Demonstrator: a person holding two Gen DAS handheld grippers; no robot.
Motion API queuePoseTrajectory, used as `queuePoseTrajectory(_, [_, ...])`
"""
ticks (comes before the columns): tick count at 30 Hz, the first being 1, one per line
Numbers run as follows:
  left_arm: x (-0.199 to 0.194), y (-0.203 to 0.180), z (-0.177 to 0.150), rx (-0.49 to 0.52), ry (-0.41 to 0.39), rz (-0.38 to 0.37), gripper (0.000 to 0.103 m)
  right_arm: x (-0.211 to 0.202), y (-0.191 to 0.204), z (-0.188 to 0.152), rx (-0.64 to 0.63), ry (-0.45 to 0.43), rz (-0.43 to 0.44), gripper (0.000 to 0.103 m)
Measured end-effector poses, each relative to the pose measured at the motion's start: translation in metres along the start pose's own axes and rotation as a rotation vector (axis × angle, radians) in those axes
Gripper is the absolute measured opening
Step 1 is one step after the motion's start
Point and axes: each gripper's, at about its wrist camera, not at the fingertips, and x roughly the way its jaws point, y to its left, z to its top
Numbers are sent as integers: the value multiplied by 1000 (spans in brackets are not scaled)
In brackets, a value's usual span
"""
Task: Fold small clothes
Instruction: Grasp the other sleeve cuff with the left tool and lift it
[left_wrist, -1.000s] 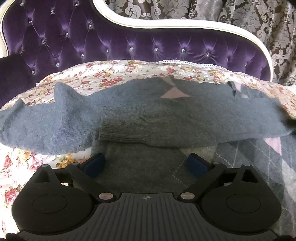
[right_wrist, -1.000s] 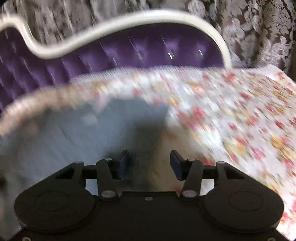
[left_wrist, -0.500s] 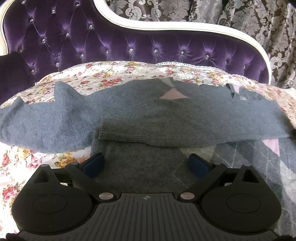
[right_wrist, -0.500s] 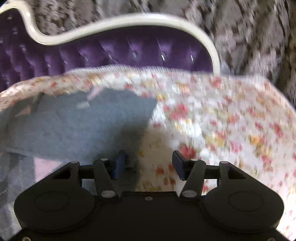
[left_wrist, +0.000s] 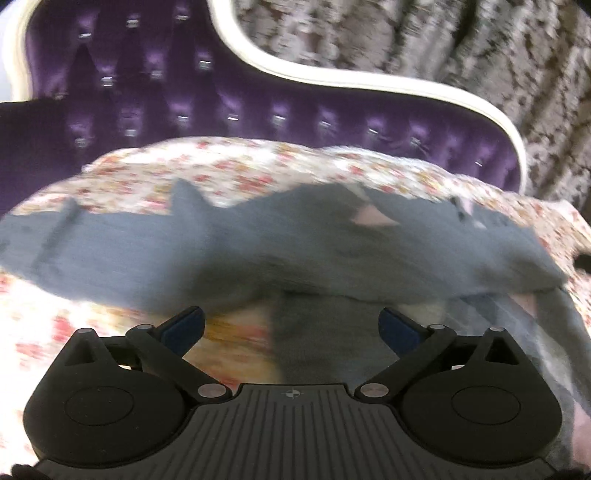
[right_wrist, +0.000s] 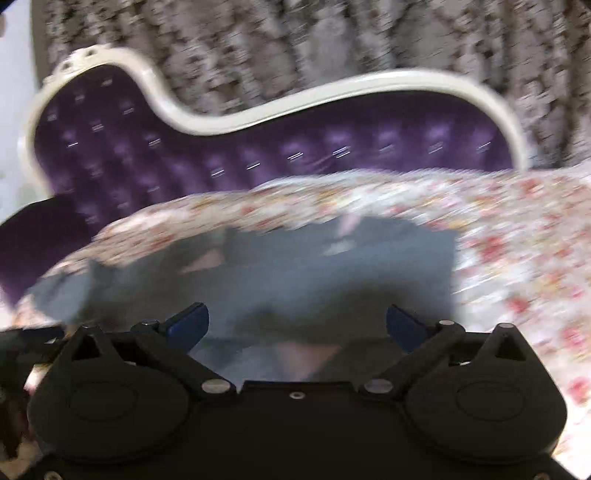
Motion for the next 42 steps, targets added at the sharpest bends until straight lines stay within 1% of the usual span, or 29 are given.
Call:
queuePoseTrajectory(2, [-5, 26, 8, -26, 3, 28, 102, 2, 15, -5, 15, 12, 57, 102])
queuePoseTrajectory(5, [-11, 75, 21, -64, -8, 78, 101, 3, 37, -10, 24, 7, 127, 102])
queuePoseTrajectory(8, [-13, 120, 34, -112, -12, 138, 90, 3, 56, -10, 20, -2, 176, 102])
queuePoseTrajectory(10, [-11, 152, 41, -156, -8, 179, 87, 4, 70, -11, 2, -15, 196, 102])
queuePoseTrajectory(12, [-9, 180, 45, -212, -3, 210, 80, 7, 81, -11, -22, -21, 210, 102])
queuePoseTrajectory(13, [-8, 195, 47, -254, -4, 223, 79, 8, 87, -11, -31, -23, 216, 102])
queuePoseTrajectory(14, [-9, 207, 47, -292, -9, 228, 77, 10, 92, -12, -40, -23, 223, 102])
queuePoseTrajectory(16, [-8, 231, 48, -369, -19, 238, 68, 14, 101, -13, -55, -16, 235, 103])
queuePoseTrajectory(17, [-4, 240, 50, -390, -14, 247, 54, 16, 106, -14, -60, -10, 242, 102])
queuePoseTrajectory(18, [-3, 249, 49, -401, -1, 260, 42, 18, 109, -14, -63, -5, 249, 102])
queuePoseTrajectory(19, [1, 257, 49, -408, 12, 270, 40, 21, 112, -15, -67, 0, 254, 102])
queuePoseTrajectory(20, [4, 263, 47, -414, 24, 275, 39, 23, 115, -15, -70, 3, 257, 102])
queuePoseTrajectory(23, [16, 278, 41, -468, 58, 245, 39, 28, 120, -16, -64, 10, 266, 102])
queuePoseTrajectory(27, [21, 289, 43, -508, 31, 234, 39, 30, 122, -15, -65, 14, 269, 102])
queuePoseTrajectory(31, [31, 295, 54, -512, 36, 245, 39, 29, 122, -15, -72, 18, 267, 102])
queuePoseTrajectory(32, [31, 295, 55, -510, 26, 250, 28, 28, 122, -15, -70, 18, 264, 102])
queuePoseTrajectory(33, [30, 295, 56, -511, 13, 261, 5, 27, 121, -15, -65, 18, 264, 102])
queuePoseTrajectory(34, [29, 294, 57, -515, 0, 276, 4, 27, 119, -15, -59, 19, 264, 102])
queuePoseTrajectory(35, [27, 291, 59, -513, -24, 275, 4, 27, 118, -15, -54, 20, 263, 102])
queuePoseTrajectory(37, [12, 281, 65, -493, -76, 274, 4, 26, 113, -15, -45, 24, 255, 102])
queuePoseTrajectory(39, [-7, 269, 77, -464, -116, 270, 3, 24, 107, -15, -35, 23, 248, 102])
queuePoseTrajectory(42, [-47, 250, 101, -436, -191, 249, 4, 21, 96, -17, -11, 26, 235, 102])
